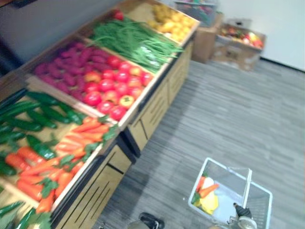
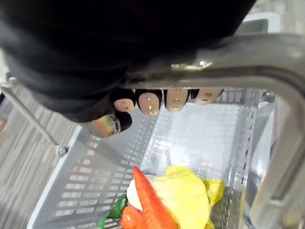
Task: Pick vegetable in the basket
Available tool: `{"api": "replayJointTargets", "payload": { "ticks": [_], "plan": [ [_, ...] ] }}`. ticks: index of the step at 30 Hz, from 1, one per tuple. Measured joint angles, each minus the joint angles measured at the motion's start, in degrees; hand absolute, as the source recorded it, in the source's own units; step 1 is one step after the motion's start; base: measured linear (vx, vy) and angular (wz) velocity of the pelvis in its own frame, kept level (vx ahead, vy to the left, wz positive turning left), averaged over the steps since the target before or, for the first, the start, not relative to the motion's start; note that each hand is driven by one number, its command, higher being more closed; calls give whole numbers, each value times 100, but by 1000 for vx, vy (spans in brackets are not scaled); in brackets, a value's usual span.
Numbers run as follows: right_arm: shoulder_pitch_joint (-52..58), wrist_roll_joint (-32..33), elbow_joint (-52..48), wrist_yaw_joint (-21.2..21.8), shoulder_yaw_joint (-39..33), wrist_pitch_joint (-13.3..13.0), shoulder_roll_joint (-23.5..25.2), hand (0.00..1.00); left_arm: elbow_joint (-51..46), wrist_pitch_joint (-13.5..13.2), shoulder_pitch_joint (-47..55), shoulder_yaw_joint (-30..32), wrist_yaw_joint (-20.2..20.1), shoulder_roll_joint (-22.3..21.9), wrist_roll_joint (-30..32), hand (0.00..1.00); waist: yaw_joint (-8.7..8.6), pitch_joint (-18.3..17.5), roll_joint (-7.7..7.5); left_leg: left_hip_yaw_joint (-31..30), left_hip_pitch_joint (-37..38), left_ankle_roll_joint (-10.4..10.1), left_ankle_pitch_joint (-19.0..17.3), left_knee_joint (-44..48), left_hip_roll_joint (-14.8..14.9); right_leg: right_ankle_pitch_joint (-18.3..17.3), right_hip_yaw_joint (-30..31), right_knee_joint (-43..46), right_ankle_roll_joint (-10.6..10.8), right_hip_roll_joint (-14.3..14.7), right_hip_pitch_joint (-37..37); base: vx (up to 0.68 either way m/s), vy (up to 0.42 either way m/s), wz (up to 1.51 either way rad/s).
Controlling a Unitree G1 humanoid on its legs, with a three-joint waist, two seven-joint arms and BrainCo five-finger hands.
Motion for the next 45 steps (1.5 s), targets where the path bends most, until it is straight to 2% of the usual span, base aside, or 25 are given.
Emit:
{"api": "replayJointTargets", "payload": {
  "ticks": [3,6,8,9,10,11,12,13,14,15,16,17,18,19,20,23,25,27,31,36,39,42,43,44,45],
  "plan": [
    [92,4,68,-63,-119,89,-263,100,63,18,12,-37,27,-143,9,0,-58,-172,267,70,50,-70,318,-114,146,-28,10,-624,37,358,43,-113,-312,-71],
    [306,10,74,-215,-186,96,-359,100,62,12,50,-49,31,-169,6,0,-183,-274,393,183,359,-274,586,-182,325,-27,-9,-583,36,537,206,-9,-249,-25],
    [367,7,73,-218,-184,68,-421,100,38,18,32,-112,66,-164,1,0,-188,-268,409,179,526,-285,678,-153,458,-101,16,-125,45,499,75,29,-237,-40],
    [369,-4,68,-198,-22,17,-395,100,-14,4,112,-124,161,19,-9,0,-171,-303,251,100,680,-351,721,251,713,-282,190,-814,65,657,-22,34,-307,-71],
    [400,-5,65,-196,116,-8,-403,100,-21,-15,134,-131,152,113,-13,0,-176,-297,192,-158,684,-350,720,502,786,-381,180,-964,49,665,92,50,-324,-89],
    [415,-10,91,-188,260,-26,-433,100,-15,-77,191,-147,89,131,-19,0,-132,-268,276,-811,620,-268,782,908,980,-387,365,-1133,55,794,260,38,-166,-64],
    [428,-20,87,-185,295,-32,-471,100,-18,-127,197,-140,98,114,-45,0,-120,-236,286,-1365,455,-121,869,1254,1069,-386,507,-1194,55,796,328,40,-78,-87],
    [384,-57,60,-183,289,-36,-539,100,1,-129,148,-165,85,35,-45,0,-84,-219,245,-2874,84,-809,361,1047,362,-368,820,-1183,54,501,290,1,56,-108],
    [341,-67,72,-168,312,-41,-589,100,-13,-150,145,-175,95,-196,-51,0,-55,-211,230,-3971,-123,-1007,149,647,-429,-294,1149,-1230,131,310,182,-28,92,-113],
    [325,-107,67,-149,333,-51,-576,100,-13,-169,138,-168,135,-294,-56,0,-30,-203,247,-4388,-196,-1046,125,442,-706,-263,1266,-1312,181,292,181,13,172,-120],
    [332,-189,77,-71,406,-60,-550,100,-4,-174,133,-175,152,-376,-58,0,14,-193,315,-5111,-283,-1053,126,17,-1017,-210,1477,-1419,198,367,188,82,204,-112],
    [296,-203,72,-7,497,-70,-452,100,-1,-178,151,-191,132,-390,-57,0,47,-189,364,-5735,-324,-1155,358,-450,-1224,-186,1670,-1487,237,569,185,110,249,-107],
    [280,-202,74,4,506,-71,-400,100,10,-178,147,-199,110,-383,-57,0,75,-171,399,-5855,-335,-1028,330,-599,-1259,-179,1775,-1511,251,693,184,117,196,-74],
    [279,-197,67,0,504,-77,-244,100,25,-168,136,-187,84,-271,-57,0,68,-195,295,-6052,-219,-1096,189,-685,-1344,-150,1895,-1622,300,724,158,142,117,-38],
    [200,-190,72,1,507,-96,-196,100,-15,-192,120,-216,79,-159,-57,0,77,-182,24,-6103,-261,-1082,200,-786,-1453,-86,1962,-1707,349,658,66,119,94,-17],
    [102,-214,59,6,510,-113,-131,100,37,-165,55,-210,71,-48,-56,0,80,-105,-178,-6087,-344,-995,260,-931,-1605,-5,2069,-1885,273,586,-1,52,79,2],
    [78,-214,47,11,508,-115,-130,100,45,-164,41,-213,68,-37,-55,0,92,-98,-169,-6113,-268,-960,311,-1071,-1676,-5,2073,-1888,276,539,39,66,33,15],
    [32,-215,18,23,509,-122,-145,100,55,-165,36,-214,30,-108,-50,0,135,-61,-23,-6102,-223,-955,341,-1172,-1694,-4,2083,-1891,276,531,38,55,-1,3],
    [59,-215,60,47,509,-106,-104,100,113,-125,61,-216,9,-140,-37,0,141,-62,48,-6063,60,-968,476,-1594,-1690,0,2171,-1876,281,558,82,59,-30,-6],
    [114,-217,60,50,502,-97,-81,100,107,-124,34,-241,8,-85,-38,0,106,-73,-68,-5931,131,-944,515,-1802,-1733,10,2265,-1858,279,522,-19,37,4,-12],
    [133,-218,65,51,361,-59,-6,100,108,-122,51,-271,6,-5,-40,0,103,-86,-206,-5946,243,-940,518,-1878,-1728,19,2254,-1680,268,513,-15,62,6,4],
    [128,-220,47,47,256,-64,0,100,102,-125,54,-403,3,26,-40,0,114,-91,-200,-5998,410,-907,498,-1891,-1710,19,2257,-917,267,420,-190,54,36,13],
    [114,-218,5,44,249,-69,3,100,100,-125,55,-431,2,31,-40,0,118,-94,-185,-6065,453,-849,459,-1889,-1699,28,2315,-291,254,343,-439,39,48,22],
    [100,-218,-74,38,208,-81,7,100,94,-126,56,-433,-3,39,-40,0,119,-74,-192,-6129,517,-811,432,-1886,-1710,129,2453,497,111,236,-746,33,50,27],
    [87,-217,-134,33,153,-79,5,100,94,-125,67,-434,-7,40,-41,0,130,-72,-190,-6142,550,-793,421,-1875,-1710,256,2551,860,-38,205,-914,35,59,29]
  ]
}}
